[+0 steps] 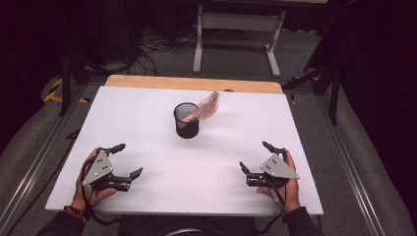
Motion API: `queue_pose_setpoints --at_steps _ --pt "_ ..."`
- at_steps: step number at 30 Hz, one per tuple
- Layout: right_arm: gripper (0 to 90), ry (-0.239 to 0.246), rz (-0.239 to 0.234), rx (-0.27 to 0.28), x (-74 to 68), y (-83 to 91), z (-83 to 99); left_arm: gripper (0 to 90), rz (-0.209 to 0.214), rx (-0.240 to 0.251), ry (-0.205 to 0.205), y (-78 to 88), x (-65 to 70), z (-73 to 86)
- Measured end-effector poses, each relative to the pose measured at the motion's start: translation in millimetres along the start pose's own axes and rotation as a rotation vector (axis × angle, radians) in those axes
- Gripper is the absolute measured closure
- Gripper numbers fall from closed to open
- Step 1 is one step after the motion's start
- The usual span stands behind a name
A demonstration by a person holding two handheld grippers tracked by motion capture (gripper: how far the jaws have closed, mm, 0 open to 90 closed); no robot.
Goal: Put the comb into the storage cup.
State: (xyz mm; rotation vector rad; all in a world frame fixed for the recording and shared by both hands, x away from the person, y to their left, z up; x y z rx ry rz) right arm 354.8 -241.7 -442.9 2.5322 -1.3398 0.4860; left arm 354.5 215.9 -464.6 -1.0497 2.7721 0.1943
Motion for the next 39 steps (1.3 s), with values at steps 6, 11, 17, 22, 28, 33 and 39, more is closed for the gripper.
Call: queue_pose_setpoints --at_steps 6,11,17,22,28,33,39 --pt "4.0 -0.033 0.014 -0.022 7.8 10.1 15.3 6.9 -0.005 -0.002 0.002 0.2 -1.6 0.2" --pt "3.0 -0.053 0.018 -0.026 11.4 15.0 21.4 6.5 -0.013 -0.005 -0.007 0.0 -1.9 0.3" --pt "2.9 -0.048 0.009 -0.027 9.5 15.4 22.1 6.3 -0.012 -0.004 -0.006 -0.4 -0.6 -0.5" --pt "3.0 -0.04 0.015 -0.026 8.2 16.3 19.0 6.2 -0.001 -0.003 -0.014 -0.6 0.8 -1.0" --pt "2.9 -0.043 0.017 -0.015 5.3 16.0 14.2 6.1 0.006 0.009 -0.013 2.1 0.5 -2.0" --pt "3.0 -0.038 0.007 -0.021 3.7 13.9 15.6 6.1 0.002 0.01 -0.007 1.5 -0.1 -1.8" --pt "3.0 -0.051 0.017 -0.011 5.7 15.6 15.9 6.1 0.004 0.011 -0.019 1.0 1.5 -3.4"
Point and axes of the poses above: each handheld gripper's, and its own axes: y roughly backward along the jaws, z roughly out of its underside, x roughly to its right, the point moved 3 cm from there along -y, roughly forward along the jaws, and after that the axes turned 14 degrees about x, right-handed, at the moved point
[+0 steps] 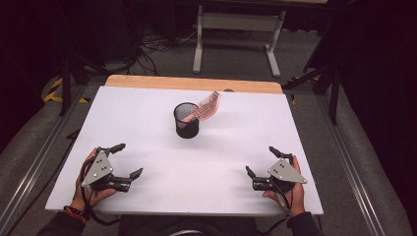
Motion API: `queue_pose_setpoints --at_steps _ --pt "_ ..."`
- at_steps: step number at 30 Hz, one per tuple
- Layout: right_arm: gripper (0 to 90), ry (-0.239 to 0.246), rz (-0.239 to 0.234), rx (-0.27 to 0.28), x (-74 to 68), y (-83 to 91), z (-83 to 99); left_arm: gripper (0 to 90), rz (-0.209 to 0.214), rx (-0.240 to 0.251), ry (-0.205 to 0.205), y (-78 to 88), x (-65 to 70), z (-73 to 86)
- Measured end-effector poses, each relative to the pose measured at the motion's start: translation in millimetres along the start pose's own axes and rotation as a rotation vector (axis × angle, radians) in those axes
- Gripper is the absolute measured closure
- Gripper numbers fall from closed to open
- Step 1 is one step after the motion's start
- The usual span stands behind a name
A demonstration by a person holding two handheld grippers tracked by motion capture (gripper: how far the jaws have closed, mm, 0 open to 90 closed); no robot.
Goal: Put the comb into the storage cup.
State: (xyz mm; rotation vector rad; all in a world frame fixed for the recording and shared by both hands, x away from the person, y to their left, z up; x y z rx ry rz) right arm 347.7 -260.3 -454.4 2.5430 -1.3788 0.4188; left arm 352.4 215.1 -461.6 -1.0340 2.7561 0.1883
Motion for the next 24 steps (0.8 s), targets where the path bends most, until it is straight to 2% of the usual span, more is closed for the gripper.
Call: queue_pose_setpoints --at_steps 6,12,24 --pt "3.9 -0.006 0.004 -0.004 -1.8 -1.6 -0.6 6.1 -0.001 0.003 0.008 0.6 -0.3 0.1" --pt "4.0 0.01 0.014 0.001 -2.2 -1.2 -1.8 6.1 0.004 0.0 0.01 -0.4 -0.4 1.2" --pt "4.0 -0.001 0.024 0.004 -0.9 -1.1 -1.0 6.1 0.001 -0.008 0.01 -2.1 -1.4 2.4"
Point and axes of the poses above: each handheld gripper's, and its own axes: y roughly backward along the jaws, z roughly out of its underside, x roughly to its right, the point moved 3 cm from there along -y, roughly forward along the jaws, and after that the axes turned 14 degrees about x, right-handed, at the moved point
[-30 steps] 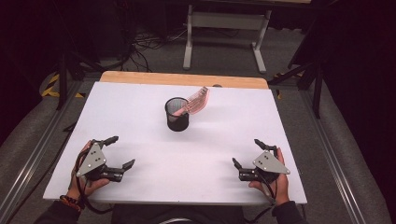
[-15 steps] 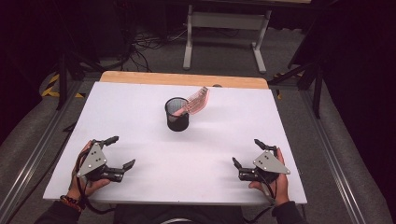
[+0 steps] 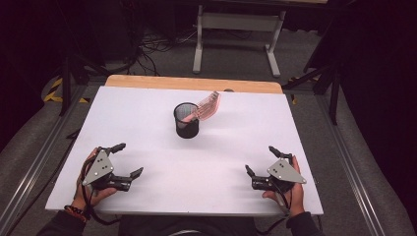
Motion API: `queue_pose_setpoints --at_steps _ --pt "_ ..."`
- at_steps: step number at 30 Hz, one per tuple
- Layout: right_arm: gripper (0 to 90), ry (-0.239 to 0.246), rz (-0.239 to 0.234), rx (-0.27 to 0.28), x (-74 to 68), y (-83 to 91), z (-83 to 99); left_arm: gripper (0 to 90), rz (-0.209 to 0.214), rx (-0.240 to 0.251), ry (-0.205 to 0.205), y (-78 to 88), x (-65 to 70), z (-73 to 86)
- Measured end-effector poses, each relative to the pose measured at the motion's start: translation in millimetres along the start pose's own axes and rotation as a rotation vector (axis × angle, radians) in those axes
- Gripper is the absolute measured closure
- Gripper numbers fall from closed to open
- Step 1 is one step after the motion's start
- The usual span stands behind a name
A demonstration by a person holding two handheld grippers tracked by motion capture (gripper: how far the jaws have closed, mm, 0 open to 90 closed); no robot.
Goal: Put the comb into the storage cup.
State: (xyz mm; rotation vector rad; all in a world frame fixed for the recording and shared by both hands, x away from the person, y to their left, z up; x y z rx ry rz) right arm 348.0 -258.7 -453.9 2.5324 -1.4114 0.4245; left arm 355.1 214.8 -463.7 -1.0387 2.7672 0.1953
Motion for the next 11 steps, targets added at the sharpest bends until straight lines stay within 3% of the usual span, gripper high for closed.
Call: queue_pose_setpoints --at_steps 11 --pt "4.3 -0.002 0.004 0.009 -1.3 -0.9 -1.9 5.9 0.002 -0.006 0.013 -2.1 -0.2 1.5"
Point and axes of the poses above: each handheld gripper's, and its own axes: y roughly backward along the jaws, z roughly out of its underside, x roughly to its right, the point moved 3 cm from there along -y, roughly forward along the jaws, and after that the axes turned 14 degrees about x, right-handed, at the moved point
